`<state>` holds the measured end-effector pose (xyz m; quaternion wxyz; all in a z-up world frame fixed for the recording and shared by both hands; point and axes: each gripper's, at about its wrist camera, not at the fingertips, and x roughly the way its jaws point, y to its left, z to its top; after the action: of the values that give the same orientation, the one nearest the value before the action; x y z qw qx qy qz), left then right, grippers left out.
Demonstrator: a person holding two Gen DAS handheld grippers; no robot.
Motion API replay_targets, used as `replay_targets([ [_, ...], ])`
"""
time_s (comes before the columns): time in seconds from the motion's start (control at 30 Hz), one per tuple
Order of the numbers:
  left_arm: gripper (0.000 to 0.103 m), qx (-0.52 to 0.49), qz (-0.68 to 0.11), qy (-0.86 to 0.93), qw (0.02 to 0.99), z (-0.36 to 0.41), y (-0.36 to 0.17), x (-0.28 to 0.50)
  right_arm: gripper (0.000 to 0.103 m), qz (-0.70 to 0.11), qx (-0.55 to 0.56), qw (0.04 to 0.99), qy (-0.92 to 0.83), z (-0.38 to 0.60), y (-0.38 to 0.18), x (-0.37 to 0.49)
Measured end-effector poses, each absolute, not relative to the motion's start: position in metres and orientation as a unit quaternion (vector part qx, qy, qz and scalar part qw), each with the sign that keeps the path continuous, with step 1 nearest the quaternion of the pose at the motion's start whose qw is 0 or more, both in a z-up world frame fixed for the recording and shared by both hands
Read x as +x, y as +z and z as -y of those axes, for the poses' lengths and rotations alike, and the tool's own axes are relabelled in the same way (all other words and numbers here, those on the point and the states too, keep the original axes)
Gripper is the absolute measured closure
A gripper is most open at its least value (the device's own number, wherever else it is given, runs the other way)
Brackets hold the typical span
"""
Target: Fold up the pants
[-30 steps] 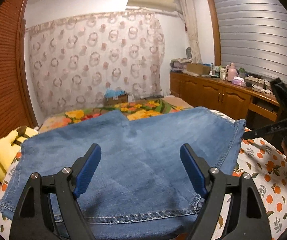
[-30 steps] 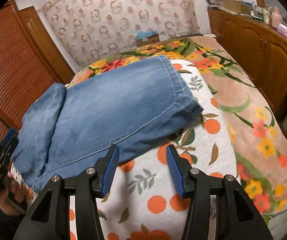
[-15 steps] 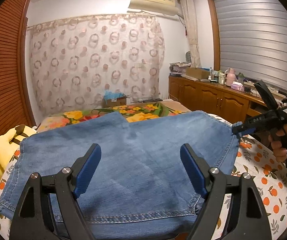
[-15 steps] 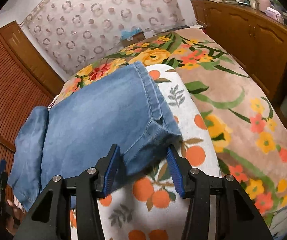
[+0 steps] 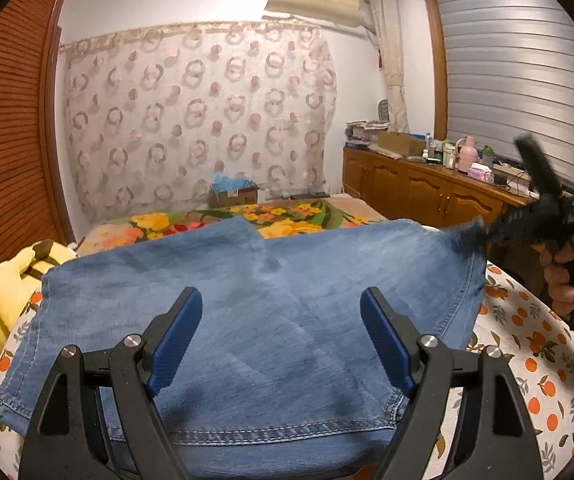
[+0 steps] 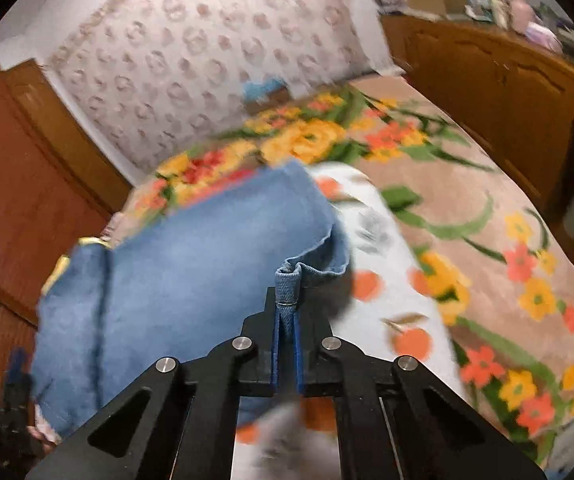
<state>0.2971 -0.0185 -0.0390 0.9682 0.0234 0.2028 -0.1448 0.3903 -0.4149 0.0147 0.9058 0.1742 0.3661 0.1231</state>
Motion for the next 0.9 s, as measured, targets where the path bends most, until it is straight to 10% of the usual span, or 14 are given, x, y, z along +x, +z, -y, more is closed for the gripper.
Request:
replay_targets([
  [0.9,0.021,-0.002,-0.230,0.004,0.973,-0.166,-0.005,0.264,0.098,-0.282,0.069,0.844,0.451,0.090,0.109,0.319],
])
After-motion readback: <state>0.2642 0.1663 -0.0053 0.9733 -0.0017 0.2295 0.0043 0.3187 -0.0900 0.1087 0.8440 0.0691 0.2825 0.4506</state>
